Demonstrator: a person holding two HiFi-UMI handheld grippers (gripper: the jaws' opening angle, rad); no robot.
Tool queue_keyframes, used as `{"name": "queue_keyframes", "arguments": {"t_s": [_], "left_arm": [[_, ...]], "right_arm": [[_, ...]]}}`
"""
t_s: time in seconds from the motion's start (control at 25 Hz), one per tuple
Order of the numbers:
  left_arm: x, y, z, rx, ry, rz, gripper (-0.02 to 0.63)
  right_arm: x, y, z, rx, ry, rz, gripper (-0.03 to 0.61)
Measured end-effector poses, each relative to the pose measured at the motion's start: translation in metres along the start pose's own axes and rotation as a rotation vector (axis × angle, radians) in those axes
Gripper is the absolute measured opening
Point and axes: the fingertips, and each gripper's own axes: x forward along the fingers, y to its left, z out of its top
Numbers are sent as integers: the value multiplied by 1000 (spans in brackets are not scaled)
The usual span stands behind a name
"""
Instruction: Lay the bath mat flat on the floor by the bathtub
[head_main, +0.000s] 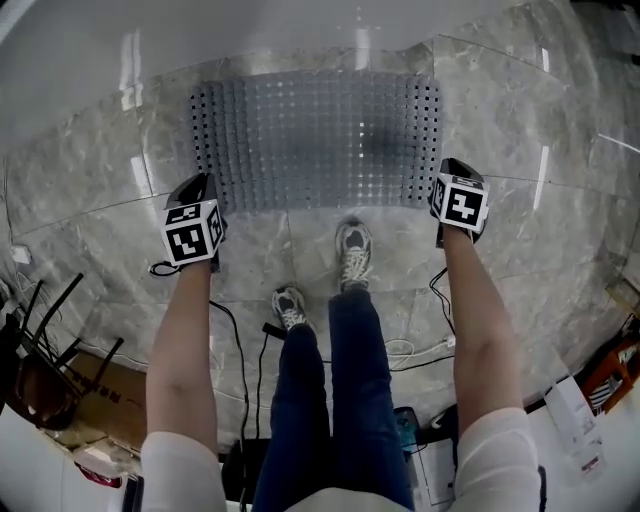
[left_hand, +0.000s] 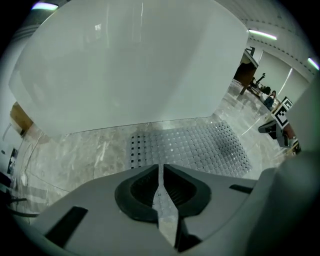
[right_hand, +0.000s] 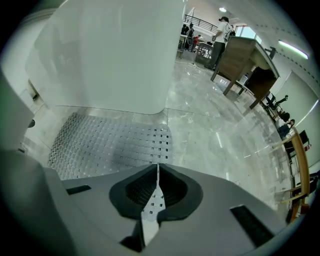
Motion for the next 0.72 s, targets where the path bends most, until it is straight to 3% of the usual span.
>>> {"name": "queue_keyframes", "arguments": {"t_s": [0.2,0.72], "left_arm": [[-41,-9,8,-46,2,-42,52],[-158,-23,28,-22,-23,-86,44]], "right_arm": [[-48,17,1,84,-11,64,35],[-174,38,31,94,-53,114,31]]}}
